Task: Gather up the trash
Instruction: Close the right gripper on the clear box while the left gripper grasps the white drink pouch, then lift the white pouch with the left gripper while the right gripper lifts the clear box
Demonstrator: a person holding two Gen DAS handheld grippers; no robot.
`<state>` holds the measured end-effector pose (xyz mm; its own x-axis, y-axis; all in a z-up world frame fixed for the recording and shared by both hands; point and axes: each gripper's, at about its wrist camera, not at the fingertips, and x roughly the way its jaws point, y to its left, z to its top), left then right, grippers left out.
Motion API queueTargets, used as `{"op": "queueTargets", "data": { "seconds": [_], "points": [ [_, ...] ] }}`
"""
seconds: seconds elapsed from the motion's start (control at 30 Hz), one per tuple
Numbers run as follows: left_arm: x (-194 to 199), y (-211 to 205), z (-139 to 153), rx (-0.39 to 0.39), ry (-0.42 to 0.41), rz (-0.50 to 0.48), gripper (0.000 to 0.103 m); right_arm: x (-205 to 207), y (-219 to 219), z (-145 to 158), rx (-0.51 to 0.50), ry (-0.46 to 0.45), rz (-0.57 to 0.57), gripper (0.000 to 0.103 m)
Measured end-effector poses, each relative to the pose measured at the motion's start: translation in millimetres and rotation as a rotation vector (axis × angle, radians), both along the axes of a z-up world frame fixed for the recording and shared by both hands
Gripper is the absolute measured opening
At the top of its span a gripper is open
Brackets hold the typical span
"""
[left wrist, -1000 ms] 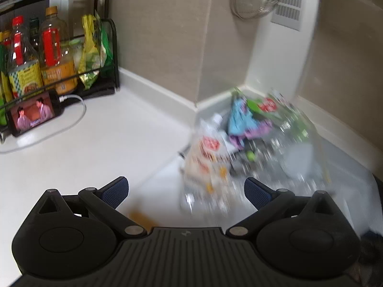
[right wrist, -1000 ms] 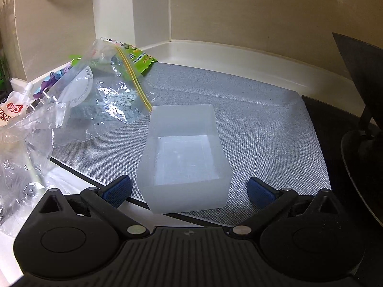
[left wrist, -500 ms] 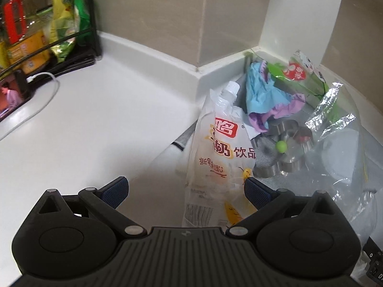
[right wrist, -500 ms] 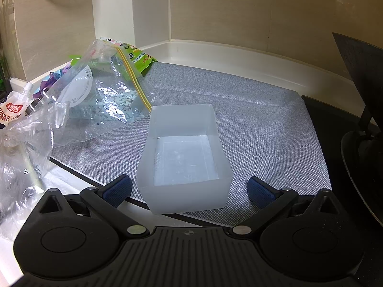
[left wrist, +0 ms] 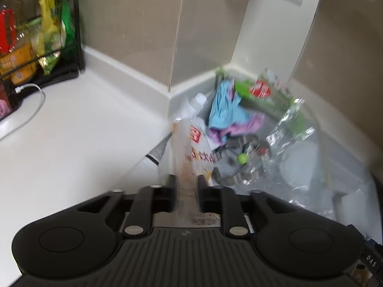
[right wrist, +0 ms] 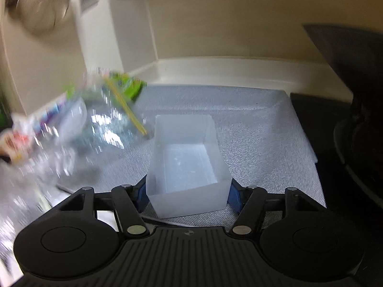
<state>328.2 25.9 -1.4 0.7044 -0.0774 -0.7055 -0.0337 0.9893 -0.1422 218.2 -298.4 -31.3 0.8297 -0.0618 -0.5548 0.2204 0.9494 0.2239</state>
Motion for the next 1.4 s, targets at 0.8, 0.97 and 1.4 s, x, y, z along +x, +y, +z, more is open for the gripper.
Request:
{"op": "queueTargets", "data": {
  "seconds": [0.8, 0.97, 1.4],
  "points": [
    [-173, 47, 77, -0.123, -0.247, -0.008, 0.014, -17, -2, 16, -0.014, -0.220, -0.018, 0.064],
    [-210, 59, 83, -0.100, -0.276, 0.004, 0.014, -19, 0, 16, -0.031, -0.235, -0.015, 0.064],
    [-280, 91, 83, -0.105, -0.297, 0.042, 0.014, -51, 8, 35, -0.051, -0.323, -0.030, 0.064]
  ]
}}
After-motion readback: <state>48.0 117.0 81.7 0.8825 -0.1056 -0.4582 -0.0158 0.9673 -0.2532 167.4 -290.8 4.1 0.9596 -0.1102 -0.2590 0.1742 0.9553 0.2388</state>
